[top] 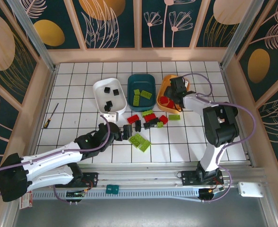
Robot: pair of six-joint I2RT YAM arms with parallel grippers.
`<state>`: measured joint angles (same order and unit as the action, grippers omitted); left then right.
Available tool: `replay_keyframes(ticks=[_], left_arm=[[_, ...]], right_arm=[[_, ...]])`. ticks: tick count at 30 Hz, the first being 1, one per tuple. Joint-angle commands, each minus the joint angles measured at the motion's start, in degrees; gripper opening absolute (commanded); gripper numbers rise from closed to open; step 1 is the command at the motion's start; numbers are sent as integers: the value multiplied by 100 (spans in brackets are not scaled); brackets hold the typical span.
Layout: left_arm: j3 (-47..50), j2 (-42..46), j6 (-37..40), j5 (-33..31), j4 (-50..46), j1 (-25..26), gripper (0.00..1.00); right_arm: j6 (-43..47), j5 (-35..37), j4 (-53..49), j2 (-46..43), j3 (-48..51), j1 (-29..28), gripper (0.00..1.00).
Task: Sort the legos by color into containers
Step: Place the lego in the container, then move the lego to the bottom-center of the table.
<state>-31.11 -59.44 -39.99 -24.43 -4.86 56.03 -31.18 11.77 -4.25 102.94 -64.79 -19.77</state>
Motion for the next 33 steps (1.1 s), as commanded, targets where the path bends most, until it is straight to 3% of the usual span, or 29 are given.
replay_keyframes(ticks=[1,6,10,16,20,24,29,31,33], left_arm=[[55,-169,5,257,-111,2,99],[-159,-921,173,702,-96,116,93],[-525,-1812,151,505,-267,512,93],[-706,-2573,117,686,-2,634,92],[-812,-2926,-152,368,-326,628,86],[-482,-2778,-537,173,-474,624,76],[-42,-2209,-932,-6,-816,621,73],[38,-1815,-1060,-107,-1058,623,74],[31,-1245,-1162,-194,-1311,628,81]], right_arm=[[189,-54,-84,-486,-102,-173,69],[211,249,-22,-1492,742,-860,70],[55,461,-72,-2121,1477,-1325,70],[-337,434,-46,-2948,2477,-1621,70],[-455,466,-236,-3257,2697,-1864,70],[-452,398,-375,-3410,2800,-2330,70],[-221,0,-154,-3160,2876,-3139,70],[-135,-2,-19,-2899,2797,-3531,70],[-26,58,51,-2536,2612,-3885,70]])
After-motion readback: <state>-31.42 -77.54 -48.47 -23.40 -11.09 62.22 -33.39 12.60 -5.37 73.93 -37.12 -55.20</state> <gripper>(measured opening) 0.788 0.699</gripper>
